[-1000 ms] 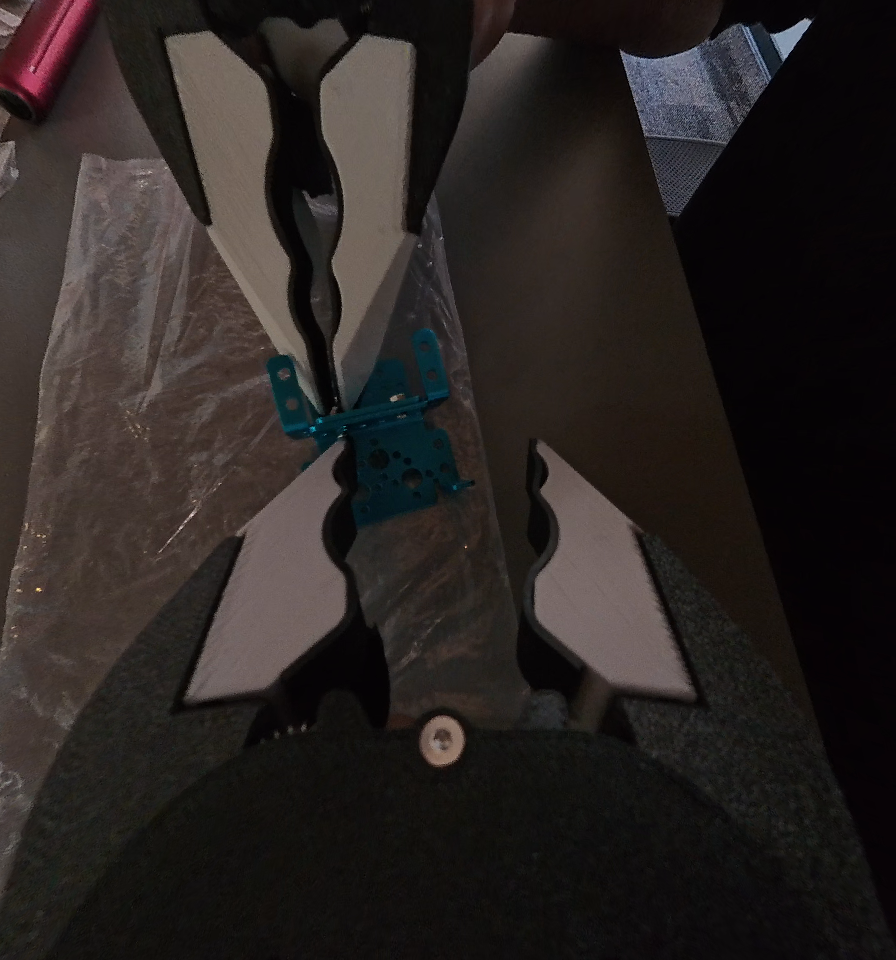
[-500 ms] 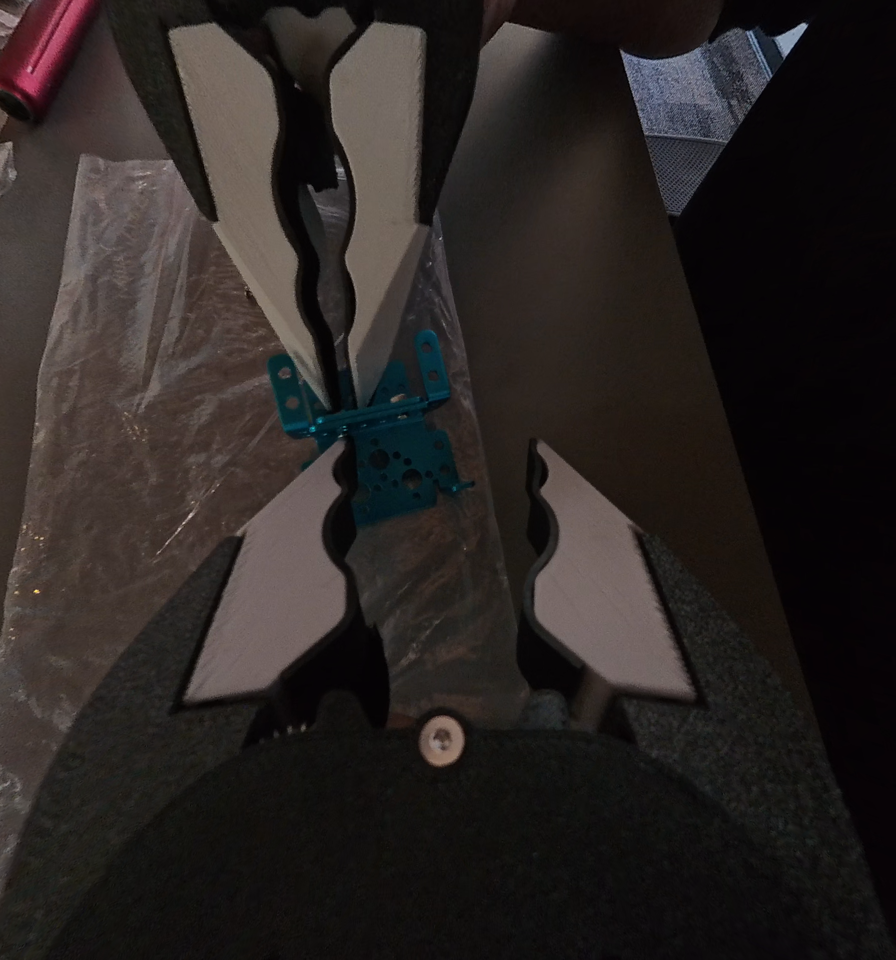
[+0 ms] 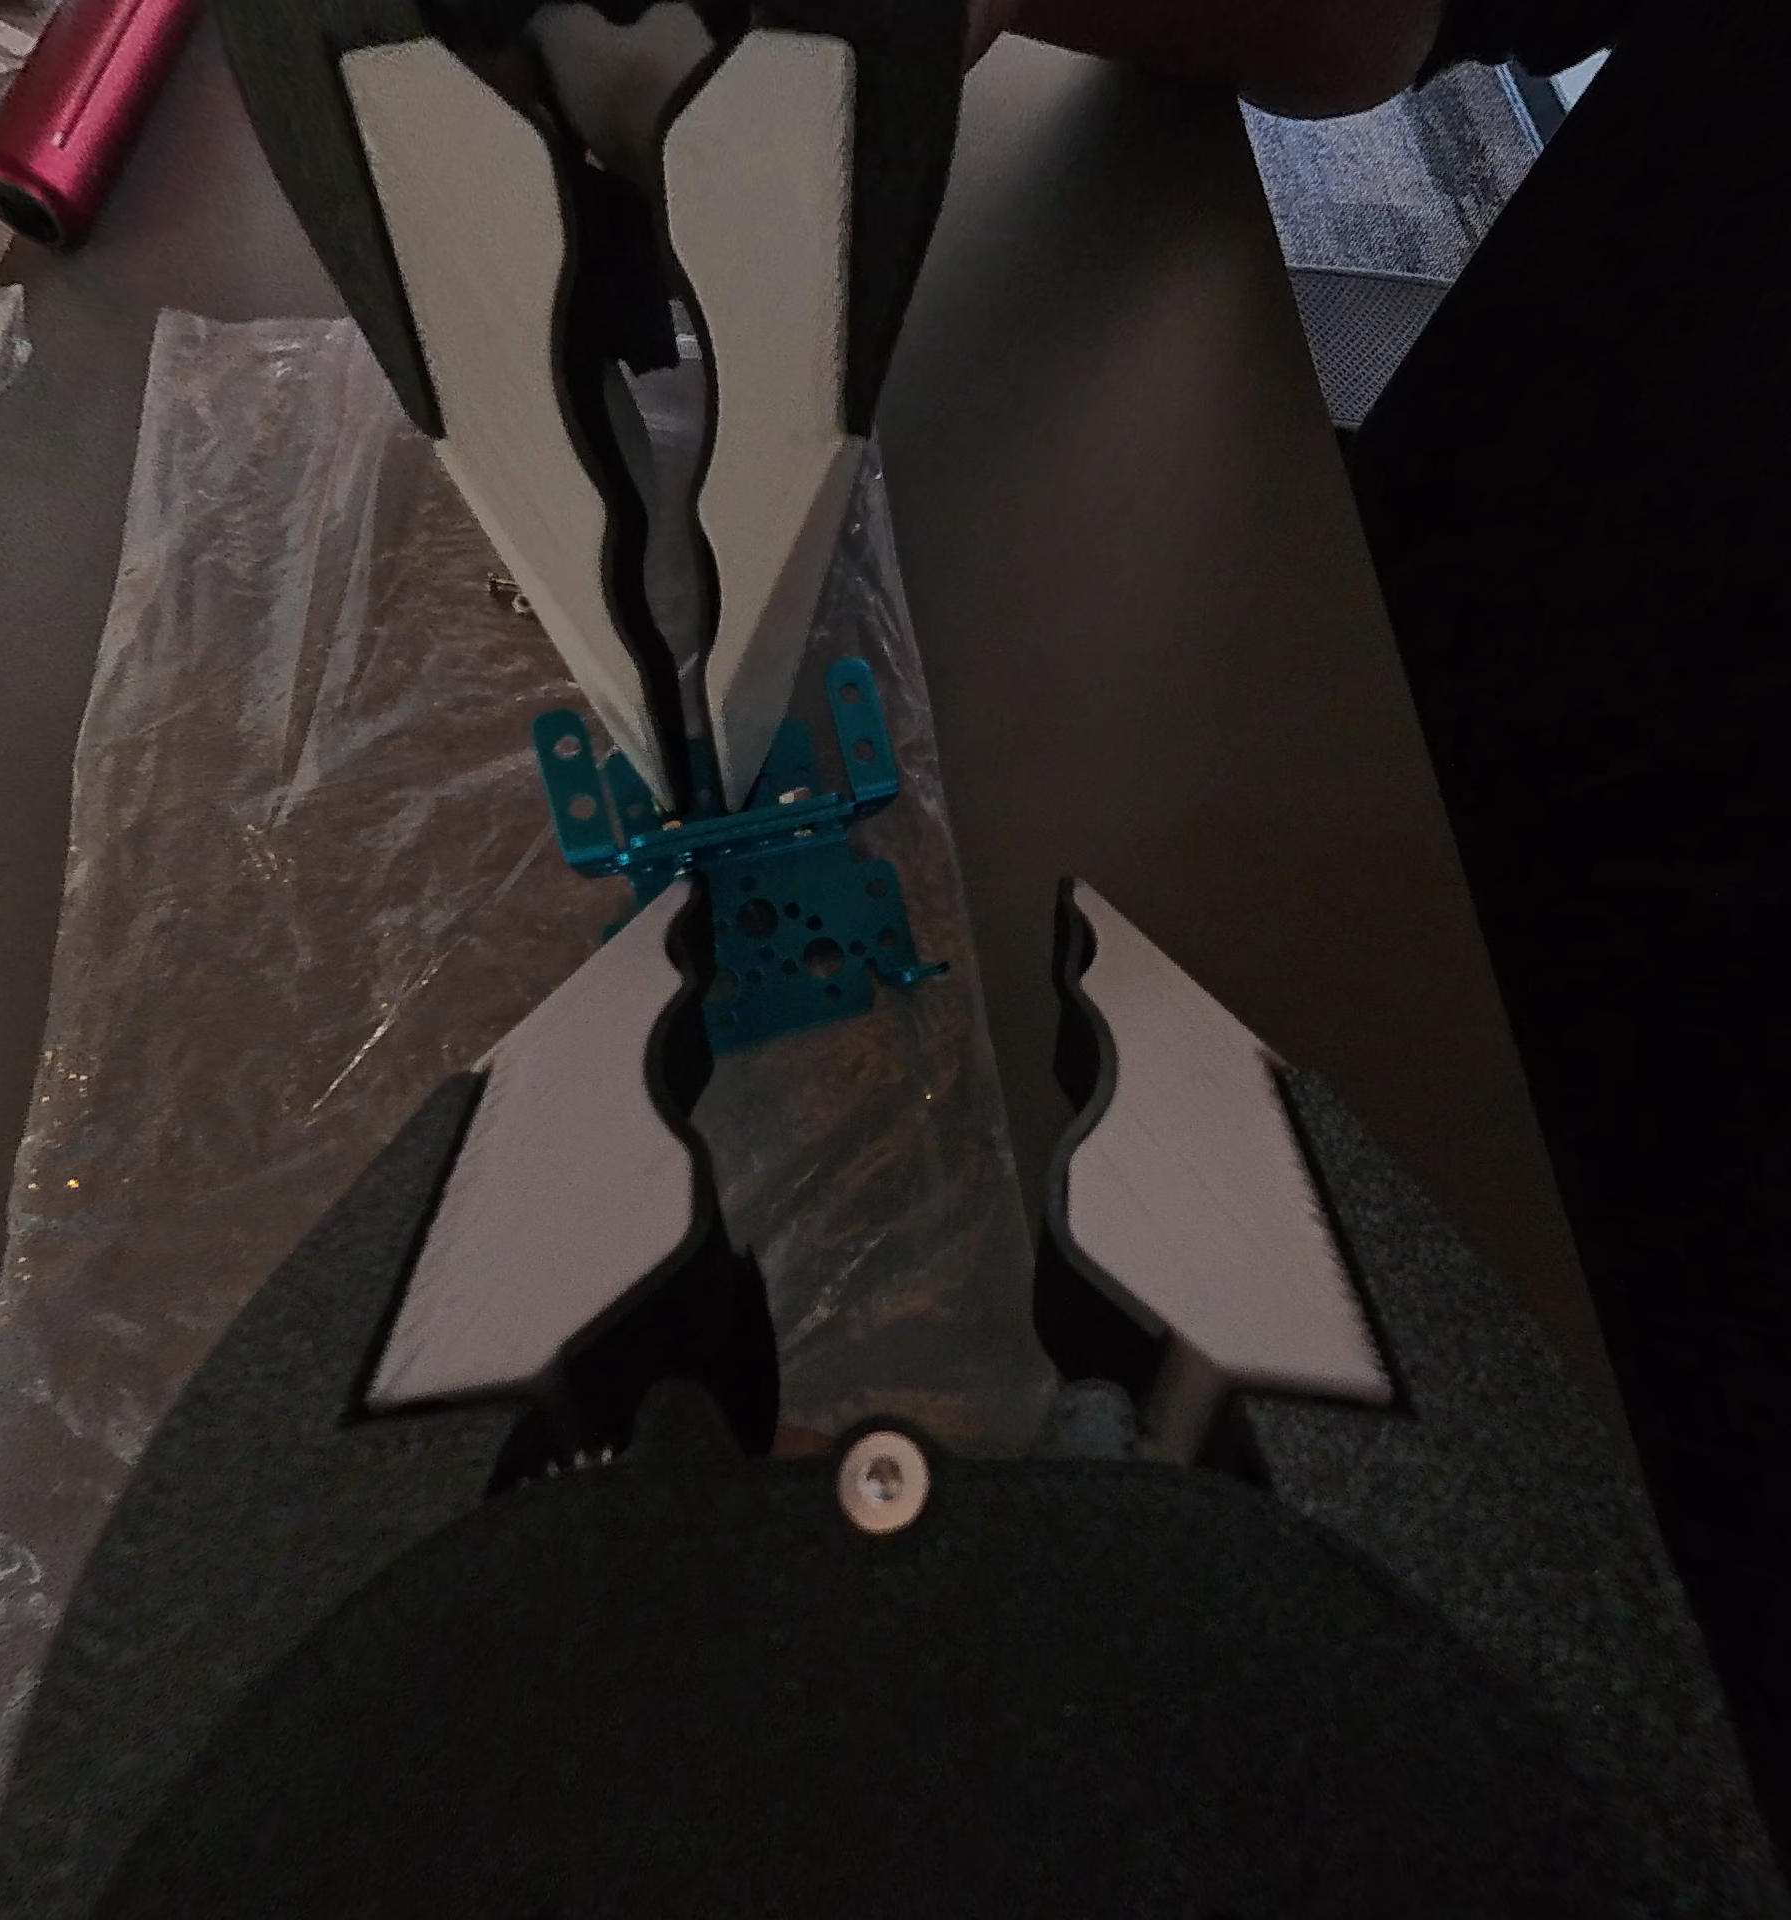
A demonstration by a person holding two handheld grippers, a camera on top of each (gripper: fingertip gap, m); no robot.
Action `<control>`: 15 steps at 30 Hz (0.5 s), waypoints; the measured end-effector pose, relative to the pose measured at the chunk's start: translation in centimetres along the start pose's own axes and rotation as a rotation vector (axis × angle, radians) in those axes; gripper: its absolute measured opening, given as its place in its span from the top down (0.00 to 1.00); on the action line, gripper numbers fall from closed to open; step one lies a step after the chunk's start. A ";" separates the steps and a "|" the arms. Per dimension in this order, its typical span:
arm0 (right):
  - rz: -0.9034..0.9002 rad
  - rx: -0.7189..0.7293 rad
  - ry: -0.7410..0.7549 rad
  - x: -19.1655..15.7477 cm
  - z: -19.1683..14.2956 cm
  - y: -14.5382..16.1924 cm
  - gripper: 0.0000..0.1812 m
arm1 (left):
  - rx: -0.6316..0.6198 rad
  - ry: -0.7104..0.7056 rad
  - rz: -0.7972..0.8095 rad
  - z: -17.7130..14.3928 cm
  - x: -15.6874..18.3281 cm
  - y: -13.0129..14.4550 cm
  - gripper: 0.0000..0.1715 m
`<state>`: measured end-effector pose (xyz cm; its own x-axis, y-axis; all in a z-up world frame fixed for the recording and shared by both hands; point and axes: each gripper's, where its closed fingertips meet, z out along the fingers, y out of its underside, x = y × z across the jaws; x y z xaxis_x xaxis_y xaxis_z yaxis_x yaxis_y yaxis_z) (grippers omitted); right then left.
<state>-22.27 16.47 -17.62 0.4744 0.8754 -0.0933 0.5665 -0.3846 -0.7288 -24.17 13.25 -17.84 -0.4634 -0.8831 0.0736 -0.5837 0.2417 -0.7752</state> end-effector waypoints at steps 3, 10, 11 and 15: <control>-0.007 0.006 0.006 0.0 0.0 -0.2 0.98 | 0.000 0.000 0.001 0.0 0.0 0.0 0.61; -0.075 0.028 0.036 0.0 -0.6 -0.7 0.99 | -0.002 0.001 0.001 0.0 0.0 0.0 0.62; -0.088 0.037 0.038 -0.1 -0.5 -0.8 0.98 | -0.002 0.001 0.001 0.0 0.0 0.0 0.62; -0.113 0.030 0.046 -0.1 -0.2 -0.7 0.96 | -0.002 0.001 0.001 0.0 0.0 0.0 0.62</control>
<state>-22.59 16.55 -16.99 0.4391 0.8982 0.0214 0.5982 -0.2745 -0.7529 -24.20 13.22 -17.88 -0.4646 -0.8825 0.0733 -0.5846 0.2435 -0.7739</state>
